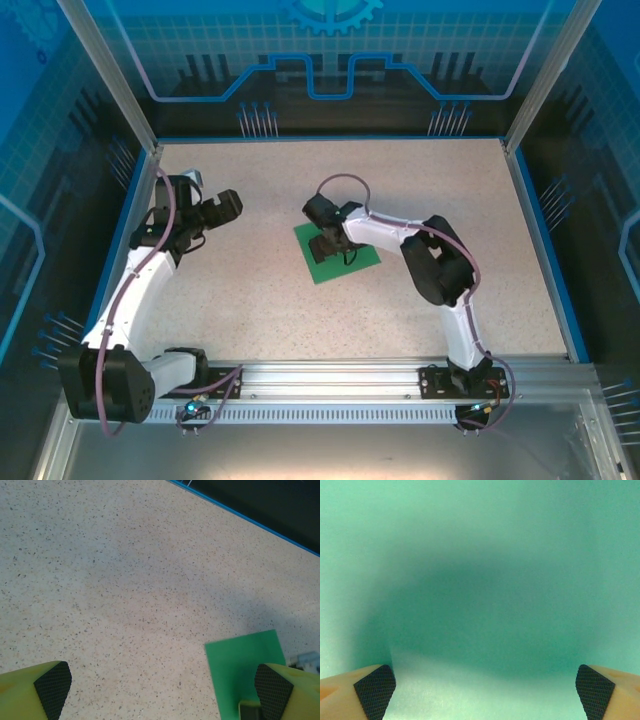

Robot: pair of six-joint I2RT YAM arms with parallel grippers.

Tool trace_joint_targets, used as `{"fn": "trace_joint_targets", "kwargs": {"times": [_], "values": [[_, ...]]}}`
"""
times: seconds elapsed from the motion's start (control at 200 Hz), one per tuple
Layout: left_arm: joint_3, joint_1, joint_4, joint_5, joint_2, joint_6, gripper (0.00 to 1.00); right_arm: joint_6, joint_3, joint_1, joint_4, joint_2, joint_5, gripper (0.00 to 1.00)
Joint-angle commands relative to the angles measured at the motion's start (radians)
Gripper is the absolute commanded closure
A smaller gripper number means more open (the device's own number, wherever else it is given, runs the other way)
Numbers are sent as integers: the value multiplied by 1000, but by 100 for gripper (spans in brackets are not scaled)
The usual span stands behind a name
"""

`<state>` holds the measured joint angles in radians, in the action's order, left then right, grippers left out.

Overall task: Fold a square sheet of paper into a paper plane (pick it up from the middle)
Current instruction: Move the square sheet of paper to the center of the table.

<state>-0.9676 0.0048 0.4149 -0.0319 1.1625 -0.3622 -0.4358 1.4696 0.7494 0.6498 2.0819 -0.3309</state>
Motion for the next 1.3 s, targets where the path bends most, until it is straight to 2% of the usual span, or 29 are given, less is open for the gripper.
{"fn": "trace_joint_targets", "kwargs": {"times": [0.0, 0.13, 0.24, 0.37, 0.525, 0.685, 1.295], "values": [[-9, -3, 12, -34, 13, -17, 2, 13, -171, 58, 128, -45, 97, 2], [-14, -2, 16, -50, 29, -26, 1, -91, -304, 99, 120, -136, 169, 2], [-17, -3, 17, -61, 38, -33, 2, -186, -346, 135, 114, -184, 210, 2], [-22, -2, 27, -68, 42, -43, 1, -243, -316, 138, 116, -245, 206, 2], [-26, -4, 58, -69, 30, -69, 2, -205, -235, 95, 110, -310, 184, 1], [-3, -3, 73, -78, -2, -106, 2, -146, -164, 73, 152, -256, 163, 1], [46, -3, 60, -126, -6, -176, 1, -111, -97, 77, 149, -86, 242, 0]]}}
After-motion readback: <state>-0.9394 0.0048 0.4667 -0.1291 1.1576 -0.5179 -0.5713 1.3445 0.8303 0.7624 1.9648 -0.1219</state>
